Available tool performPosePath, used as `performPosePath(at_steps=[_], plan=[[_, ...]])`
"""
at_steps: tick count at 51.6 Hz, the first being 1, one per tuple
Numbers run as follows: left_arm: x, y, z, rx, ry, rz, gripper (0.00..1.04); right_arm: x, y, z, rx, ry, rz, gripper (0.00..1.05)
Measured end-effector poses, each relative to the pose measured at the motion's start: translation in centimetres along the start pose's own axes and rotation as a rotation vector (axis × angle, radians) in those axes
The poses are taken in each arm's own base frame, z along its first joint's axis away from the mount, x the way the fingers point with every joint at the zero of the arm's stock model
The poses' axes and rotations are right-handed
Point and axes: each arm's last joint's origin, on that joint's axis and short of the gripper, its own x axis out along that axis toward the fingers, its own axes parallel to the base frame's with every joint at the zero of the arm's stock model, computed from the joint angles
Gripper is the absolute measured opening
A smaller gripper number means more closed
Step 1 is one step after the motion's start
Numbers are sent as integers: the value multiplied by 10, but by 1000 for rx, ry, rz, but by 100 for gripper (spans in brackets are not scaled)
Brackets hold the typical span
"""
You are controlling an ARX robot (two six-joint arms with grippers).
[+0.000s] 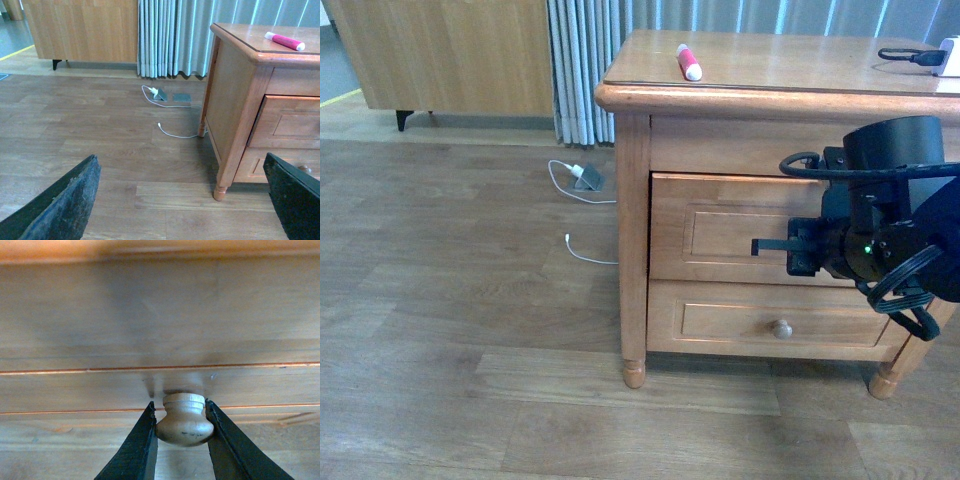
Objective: Place pink marker in drawer with both arms
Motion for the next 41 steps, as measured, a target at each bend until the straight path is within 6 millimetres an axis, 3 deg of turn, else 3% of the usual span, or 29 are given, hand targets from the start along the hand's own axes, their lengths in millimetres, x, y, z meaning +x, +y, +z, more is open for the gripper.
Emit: performPosePath(at_steps=[11,22,28,41], plan=[[0,0,0,0,0,0,99,-45,0,-22,17,90,46,23],[0,0,0,0,0,0,99,-114,-2,-62,-11,189,133,23],[0,0,0,0,0,0,99,-139,0,-70,-36,199,195,44],[0,0,0,0,0,0,99,-196,-4,-52,-16,131,316,84]])
